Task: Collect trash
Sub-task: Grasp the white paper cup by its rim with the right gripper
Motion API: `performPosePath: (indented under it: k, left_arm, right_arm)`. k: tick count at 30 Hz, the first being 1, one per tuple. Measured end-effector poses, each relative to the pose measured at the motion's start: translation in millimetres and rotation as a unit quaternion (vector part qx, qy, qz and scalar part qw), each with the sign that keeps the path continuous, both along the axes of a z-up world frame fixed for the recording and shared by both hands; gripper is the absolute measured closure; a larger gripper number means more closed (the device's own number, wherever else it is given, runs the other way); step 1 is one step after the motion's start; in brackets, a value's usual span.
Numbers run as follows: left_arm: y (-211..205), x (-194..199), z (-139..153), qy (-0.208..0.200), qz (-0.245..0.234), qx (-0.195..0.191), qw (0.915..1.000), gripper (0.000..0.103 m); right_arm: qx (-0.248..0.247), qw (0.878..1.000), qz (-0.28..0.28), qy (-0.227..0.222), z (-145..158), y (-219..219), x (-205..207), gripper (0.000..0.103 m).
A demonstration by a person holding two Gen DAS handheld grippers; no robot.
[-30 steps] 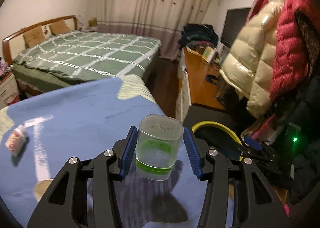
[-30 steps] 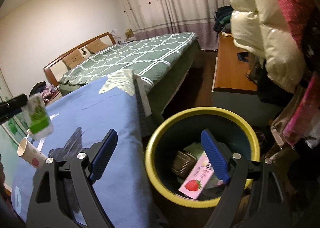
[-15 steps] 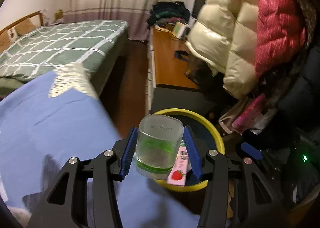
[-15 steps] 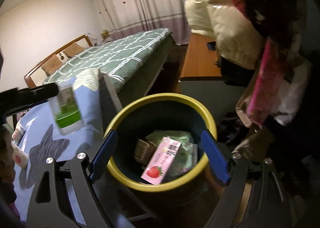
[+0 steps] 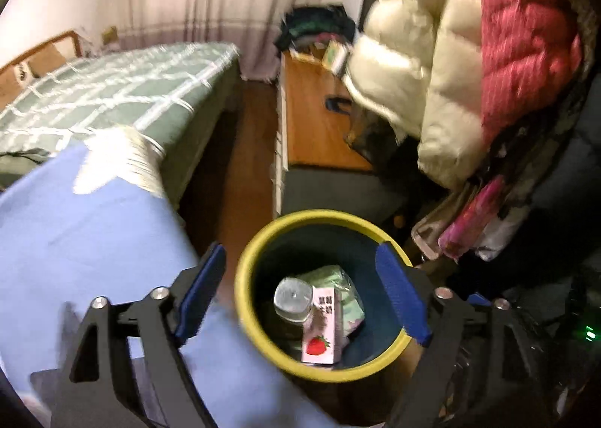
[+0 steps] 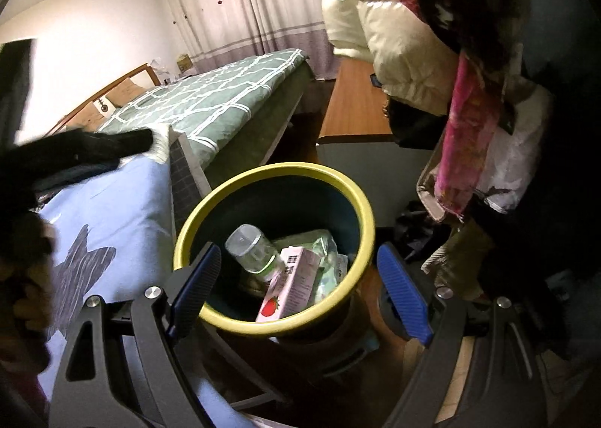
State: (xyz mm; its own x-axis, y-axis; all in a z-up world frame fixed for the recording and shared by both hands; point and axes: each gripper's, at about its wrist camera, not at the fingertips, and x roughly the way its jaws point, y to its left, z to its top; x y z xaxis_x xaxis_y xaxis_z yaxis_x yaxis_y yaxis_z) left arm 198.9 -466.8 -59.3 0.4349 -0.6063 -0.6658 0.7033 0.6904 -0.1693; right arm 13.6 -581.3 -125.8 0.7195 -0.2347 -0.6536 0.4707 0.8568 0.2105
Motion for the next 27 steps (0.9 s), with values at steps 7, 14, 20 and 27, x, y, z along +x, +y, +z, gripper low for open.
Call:
performPosePath:
  k: [7,14,20,27]
  left_arm:
    - [125.6,-10.3,45.8,-0.048,0.083,-0.036,0.9947,0.008]
    - [269.9,-17.1,54.0,-0.082,0.221,-0.041,0.9709,0.005]
    - [380.5,-34.5,40.9,-0.101,0.348,-0.027,0.9317,0.005]
    - [461.8,-45.7,17.3,-0.081,0.416,-0.027,0.9052,0.005]
  right_arm:
    - [-0.009,0.999,0.040,-0.003,7.6,33.9,18.7,0.022]
    - [-0.022,0.992,0.121,-0.002,17.1,99.5,54.1,0.022]
    - [-0.019,0.974,0.226,0.003,16.8,179.5,87.7,0.022]
    - [-0.014,0.940,0.340,0.005,14.5,272.1,108.1,0.022]
